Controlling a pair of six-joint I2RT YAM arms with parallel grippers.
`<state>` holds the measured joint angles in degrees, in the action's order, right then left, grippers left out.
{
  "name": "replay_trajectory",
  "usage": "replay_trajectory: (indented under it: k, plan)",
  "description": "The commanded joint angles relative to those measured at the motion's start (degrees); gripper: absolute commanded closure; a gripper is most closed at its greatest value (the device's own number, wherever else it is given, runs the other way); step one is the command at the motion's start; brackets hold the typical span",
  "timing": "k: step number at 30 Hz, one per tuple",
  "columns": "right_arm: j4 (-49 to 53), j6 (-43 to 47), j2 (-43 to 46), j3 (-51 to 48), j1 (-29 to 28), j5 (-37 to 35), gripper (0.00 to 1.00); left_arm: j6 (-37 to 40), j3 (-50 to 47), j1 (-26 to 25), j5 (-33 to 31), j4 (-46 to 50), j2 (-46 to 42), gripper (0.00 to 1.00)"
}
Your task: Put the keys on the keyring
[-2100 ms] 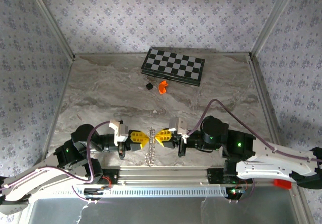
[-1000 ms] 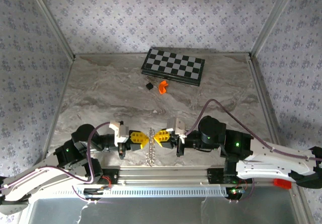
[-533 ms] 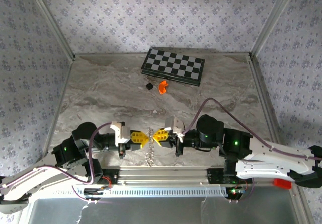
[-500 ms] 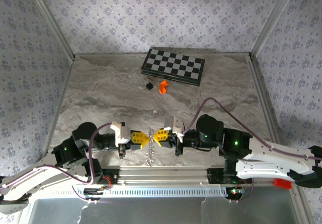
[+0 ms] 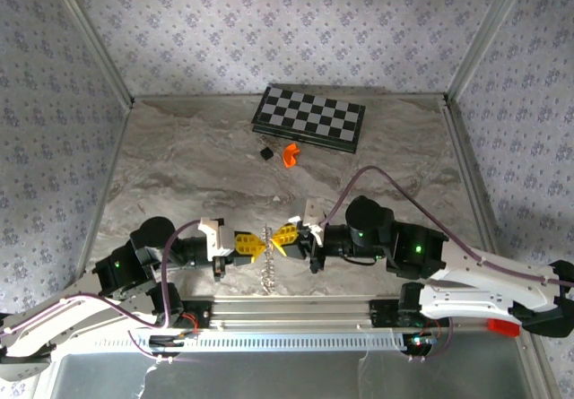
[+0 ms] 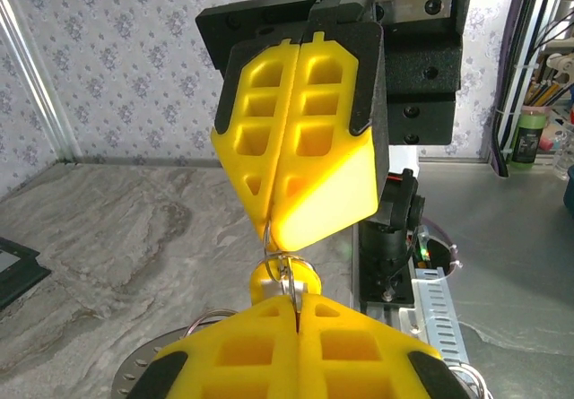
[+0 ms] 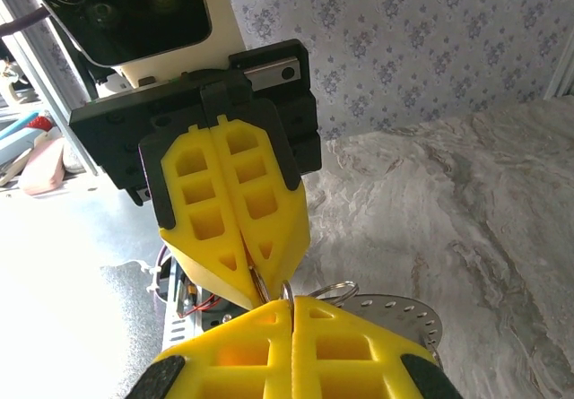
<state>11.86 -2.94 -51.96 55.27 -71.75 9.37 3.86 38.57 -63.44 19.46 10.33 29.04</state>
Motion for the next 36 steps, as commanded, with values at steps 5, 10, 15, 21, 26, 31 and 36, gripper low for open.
replay_trajectory:
  k: [5,10,15,21,26,31,36]
  plan:
    - [2.2,-2.7,-1.5,3.3,1.0,0.8,1.0,1.6,2.6,-0.3,0.5,-1.5,-0.8,1.0]
    - [3.3,-4.1,-1.7,3.9,1.3,1.4,0.99,1.8,2.2,-0.3,-0.4,-1.6,-1.6,1.0]
    - [6.2,-4.6,-3.1,5.6,1.5,2.4,0.96,2.1,2.1,-0.3,-0.8,-1.4,-2.2,1.0]
    - [6.4,-5.0,-3.6,6.0,1.7,3.2,0.93,2.3,2.1,-0.3,-0.8,-1.3,-2.1,1.0]
    - [7.0,-5.9,-3.4,5.9,2.1,3.9,0.87,2.3,1.8,-0.3,-1.0,-1.6,-2.6,1.0]
    - [6.4,-6.9,-3.0,5.5,2.6,4.7,0.77,2.1,1.8,-0.3,-0.8,-2.1,-2.9,1.0]
    - [6.3,-6.5,-2.9,5.9,2.6,5.0,0.71,1.8,1.8,-0.3,0.0,-2.8,-2.8,1.0]
